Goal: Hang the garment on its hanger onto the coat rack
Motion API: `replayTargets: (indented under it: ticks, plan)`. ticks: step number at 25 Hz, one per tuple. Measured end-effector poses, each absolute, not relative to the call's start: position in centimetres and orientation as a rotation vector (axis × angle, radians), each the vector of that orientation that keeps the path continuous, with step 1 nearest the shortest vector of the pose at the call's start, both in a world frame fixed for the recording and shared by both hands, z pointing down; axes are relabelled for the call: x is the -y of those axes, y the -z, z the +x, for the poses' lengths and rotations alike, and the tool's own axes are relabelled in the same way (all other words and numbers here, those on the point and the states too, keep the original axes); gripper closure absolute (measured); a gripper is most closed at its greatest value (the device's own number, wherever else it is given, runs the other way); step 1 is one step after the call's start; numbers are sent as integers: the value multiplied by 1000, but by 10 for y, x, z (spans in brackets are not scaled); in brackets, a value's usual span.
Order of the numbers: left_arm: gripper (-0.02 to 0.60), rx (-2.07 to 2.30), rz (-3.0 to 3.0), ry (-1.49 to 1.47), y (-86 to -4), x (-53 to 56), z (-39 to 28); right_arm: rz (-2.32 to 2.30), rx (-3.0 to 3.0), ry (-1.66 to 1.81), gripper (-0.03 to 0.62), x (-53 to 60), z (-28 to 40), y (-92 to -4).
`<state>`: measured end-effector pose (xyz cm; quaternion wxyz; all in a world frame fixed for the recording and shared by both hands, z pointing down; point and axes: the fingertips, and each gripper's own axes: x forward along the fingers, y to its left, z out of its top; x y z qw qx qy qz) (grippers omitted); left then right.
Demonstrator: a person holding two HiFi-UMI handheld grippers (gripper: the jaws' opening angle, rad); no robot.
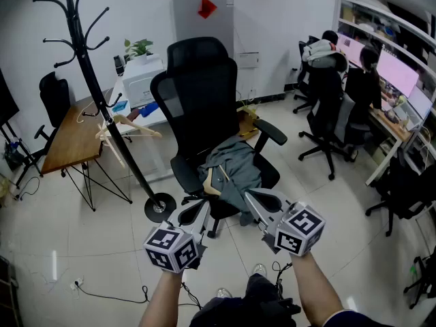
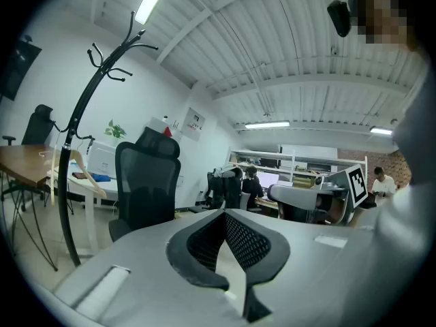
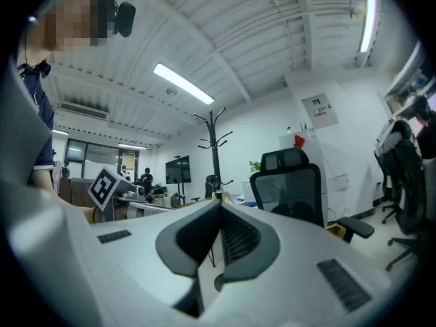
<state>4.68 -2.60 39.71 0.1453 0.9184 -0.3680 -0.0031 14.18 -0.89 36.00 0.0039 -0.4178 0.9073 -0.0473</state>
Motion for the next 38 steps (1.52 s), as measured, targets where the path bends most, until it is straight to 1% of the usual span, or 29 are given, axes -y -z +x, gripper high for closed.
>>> replayTargets:
  ticks: [8, 19, 24, 28, 33, 38]
  plan:
    - [580, 1066, 2557, -51, -437, 71, 70, -1306, -2863, 205, 589, 49, 166, -379]
    - [578, 1200, 2433, -68, -464, 157, 128, -1155, -2951, 245, 589, 154, 225, -401]
    - [578, 1268, 2366, -62, -470, 178, 143, -1067, -3000, 285, 589, 183, 239, -406]
    - [578, 1283, 2306, -110, -492, 188, 141, -1033, -3028, 378, 589, 192, 237, -423]
    - [578, 1280, 2225, -169, -541, 198, 134, -1034, -3050, 463, 589, 201, 226, -446]
    - [578, 1272, 2092, -235, -632, 202, 134, -1044, -3070, 581, 589, 204, 224, -490]
